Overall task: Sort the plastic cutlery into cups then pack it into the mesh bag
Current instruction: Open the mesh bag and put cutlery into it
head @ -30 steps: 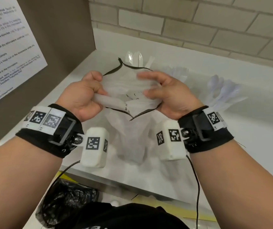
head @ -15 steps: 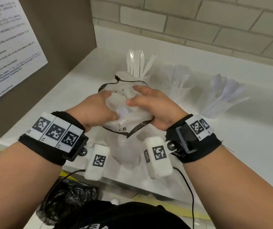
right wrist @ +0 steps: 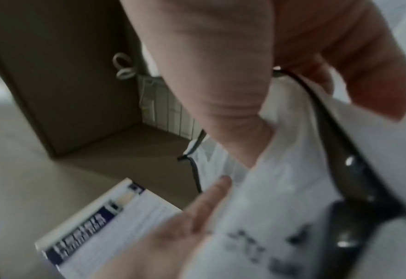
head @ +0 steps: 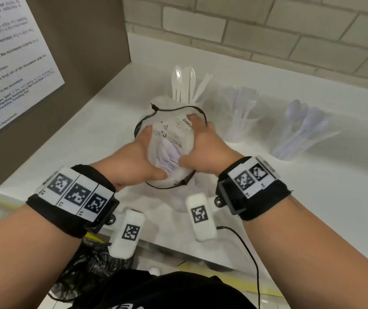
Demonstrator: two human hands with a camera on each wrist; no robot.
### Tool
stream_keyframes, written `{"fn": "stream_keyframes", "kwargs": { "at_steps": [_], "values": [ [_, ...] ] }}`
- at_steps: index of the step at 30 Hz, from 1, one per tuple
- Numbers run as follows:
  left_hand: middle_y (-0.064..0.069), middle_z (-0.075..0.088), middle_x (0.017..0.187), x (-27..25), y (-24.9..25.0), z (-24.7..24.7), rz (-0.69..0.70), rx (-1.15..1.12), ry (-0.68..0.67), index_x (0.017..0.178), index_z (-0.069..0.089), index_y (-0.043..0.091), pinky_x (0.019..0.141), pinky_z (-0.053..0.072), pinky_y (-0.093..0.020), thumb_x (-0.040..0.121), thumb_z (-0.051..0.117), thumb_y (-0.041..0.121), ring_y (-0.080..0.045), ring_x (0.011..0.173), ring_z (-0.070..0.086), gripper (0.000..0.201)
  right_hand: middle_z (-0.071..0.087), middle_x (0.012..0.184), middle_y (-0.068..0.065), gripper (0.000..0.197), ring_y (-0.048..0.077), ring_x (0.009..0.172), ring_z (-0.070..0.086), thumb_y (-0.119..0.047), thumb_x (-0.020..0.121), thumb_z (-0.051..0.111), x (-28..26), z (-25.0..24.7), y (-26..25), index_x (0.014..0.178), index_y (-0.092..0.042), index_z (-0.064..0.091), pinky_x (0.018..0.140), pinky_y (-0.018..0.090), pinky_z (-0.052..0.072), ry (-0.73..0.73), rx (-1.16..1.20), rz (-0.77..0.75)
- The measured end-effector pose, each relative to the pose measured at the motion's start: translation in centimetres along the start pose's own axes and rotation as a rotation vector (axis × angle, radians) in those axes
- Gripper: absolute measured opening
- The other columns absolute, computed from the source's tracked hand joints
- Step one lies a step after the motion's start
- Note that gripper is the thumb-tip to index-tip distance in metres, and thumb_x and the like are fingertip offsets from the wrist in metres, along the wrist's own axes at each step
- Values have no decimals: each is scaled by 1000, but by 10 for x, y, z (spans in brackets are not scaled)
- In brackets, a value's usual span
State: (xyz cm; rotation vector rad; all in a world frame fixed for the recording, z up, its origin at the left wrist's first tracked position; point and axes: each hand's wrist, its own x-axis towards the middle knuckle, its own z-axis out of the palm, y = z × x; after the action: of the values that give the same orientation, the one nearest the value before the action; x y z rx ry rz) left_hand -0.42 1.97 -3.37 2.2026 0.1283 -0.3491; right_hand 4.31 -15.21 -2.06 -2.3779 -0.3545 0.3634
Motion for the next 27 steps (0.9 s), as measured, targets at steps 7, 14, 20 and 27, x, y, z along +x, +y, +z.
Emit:
{"fn": "stream_keyframes", "kwargs": {
  "at_steps": [7, 14, 20, 27],
  "values": [
    [-4, -5, 156, 2, 7, -14, 270, 399, 341, 109, 61, 42, 108, 36, -35, 76, 72, 24, -33, 137, 32, 40, 34, 139, 7, 99, 18, 130, 38, 8, 72, 57, -5, 11, 3, 151, -29, 11, 105, 19, 34, -177, -78, -149],
    [-14, 13, 149, 12, 1, -12, -10, 484, 172, 150, 24, 27, 82, 40, -22, 77, 62, 9, -26, 88, 56, 85, 37, 139, 3, 50, 28, 122, 34, -9, 74, 65, -5, -10, 5, 121, -25, 63, 95, 16, 22, 308, -350, -149],
    [-16, 12, 144, 7, 7, 1, 12, 478, 165, 149, 18, 23, 77, 40, -24, 75, 71, 19, -21, 63, 47, 92, 66, 93, 9, 26, 28, 92, 64, -4, 88, 49, -13, 28, -24, 103, -8, 69, 73, 31, 46, -32, -419, -338],
    [-18, 10, 142, 4, -5, 5, -13, 607, 43, 148, 14, 27, 69, 44, -27, 74, 71, 19, -20, 62, 52, 94, 50, 122, 15, 31, 31, 113, 48, -10, 89, 52, -4, 45, -5, 120, -5, 52, 86, 37, 43, -88, -661, -146]
  ]
}}
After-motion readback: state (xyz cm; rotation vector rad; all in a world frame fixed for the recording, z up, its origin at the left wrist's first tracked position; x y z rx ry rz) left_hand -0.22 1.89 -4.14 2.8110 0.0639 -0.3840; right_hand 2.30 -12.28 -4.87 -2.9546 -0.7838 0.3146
